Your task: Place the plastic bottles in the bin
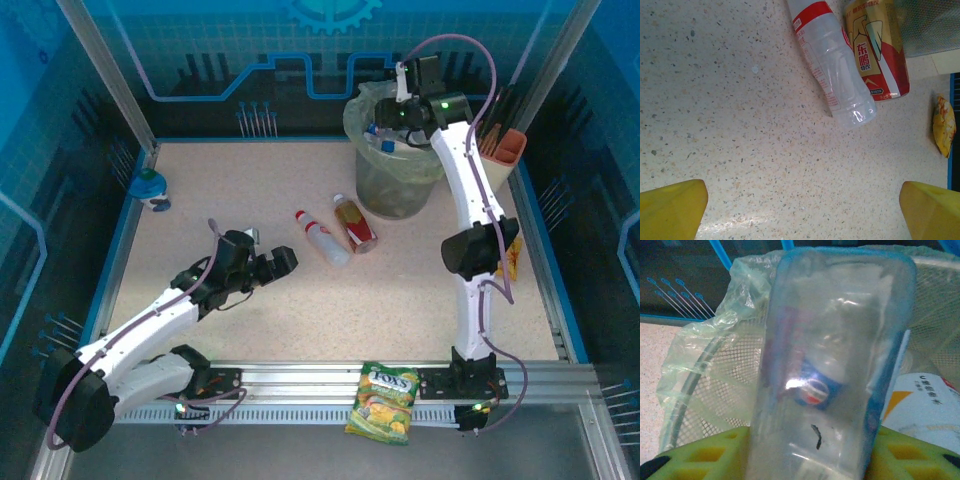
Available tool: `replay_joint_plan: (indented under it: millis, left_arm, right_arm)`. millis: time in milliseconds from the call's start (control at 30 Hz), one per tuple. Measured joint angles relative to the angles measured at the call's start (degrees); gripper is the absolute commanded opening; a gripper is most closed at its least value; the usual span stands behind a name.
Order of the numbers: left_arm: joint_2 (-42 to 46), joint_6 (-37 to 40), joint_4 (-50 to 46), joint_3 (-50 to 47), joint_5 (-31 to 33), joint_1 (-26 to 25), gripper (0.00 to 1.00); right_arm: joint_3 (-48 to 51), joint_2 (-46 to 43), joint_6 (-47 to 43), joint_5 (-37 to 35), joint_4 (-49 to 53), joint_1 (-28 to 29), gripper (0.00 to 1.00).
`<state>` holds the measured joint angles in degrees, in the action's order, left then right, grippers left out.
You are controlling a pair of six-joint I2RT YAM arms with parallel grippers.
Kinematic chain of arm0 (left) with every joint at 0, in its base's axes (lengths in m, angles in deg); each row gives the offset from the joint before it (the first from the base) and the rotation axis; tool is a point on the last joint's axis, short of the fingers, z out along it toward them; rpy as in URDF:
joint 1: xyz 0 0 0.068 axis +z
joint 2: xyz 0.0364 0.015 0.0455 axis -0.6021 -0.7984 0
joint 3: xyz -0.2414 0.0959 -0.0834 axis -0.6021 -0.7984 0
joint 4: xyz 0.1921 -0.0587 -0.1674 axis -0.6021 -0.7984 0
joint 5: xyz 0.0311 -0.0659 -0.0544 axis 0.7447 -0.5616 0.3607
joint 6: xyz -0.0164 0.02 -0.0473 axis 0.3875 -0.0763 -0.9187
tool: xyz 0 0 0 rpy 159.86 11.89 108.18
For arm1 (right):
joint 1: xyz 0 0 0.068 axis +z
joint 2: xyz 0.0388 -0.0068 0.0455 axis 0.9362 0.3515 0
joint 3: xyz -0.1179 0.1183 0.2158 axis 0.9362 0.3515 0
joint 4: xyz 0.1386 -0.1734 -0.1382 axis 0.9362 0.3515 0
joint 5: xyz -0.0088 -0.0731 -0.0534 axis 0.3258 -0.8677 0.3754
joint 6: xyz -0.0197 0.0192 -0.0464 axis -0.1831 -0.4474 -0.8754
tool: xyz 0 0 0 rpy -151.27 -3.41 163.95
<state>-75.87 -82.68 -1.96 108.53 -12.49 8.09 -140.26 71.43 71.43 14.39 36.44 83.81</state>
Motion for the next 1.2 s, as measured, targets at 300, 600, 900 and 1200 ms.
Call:
replay_joint_plan:
  millis: [300,600,900,1200]
  left_arm:
    - [1.4,0.0,-1.2,-0.2,0.2,0.0,0.99]
    - [2.3,0.0,-1.9,-1.2,0.4,0.0,0.99]
    - [2.8,0.0,-2.2,-2.1,0.8,0.0,0.99]
    - [2.8,0.0,-2.2,-2.2,0.8,0.0,0.99]
  right_arm:
    - [-0.2,2.8,1.1,0.4,0.0,0.0,0.86]
    - [-0.9,2.8,0.9,-0.1,0.1,0.0,0.92]
    - [-1.2,0.1,-0.7,-0.8,1.4,-0.6,0.93]
    - [0.6,-7.2,-3.1,1.4,2.6,-0.3,0.93]
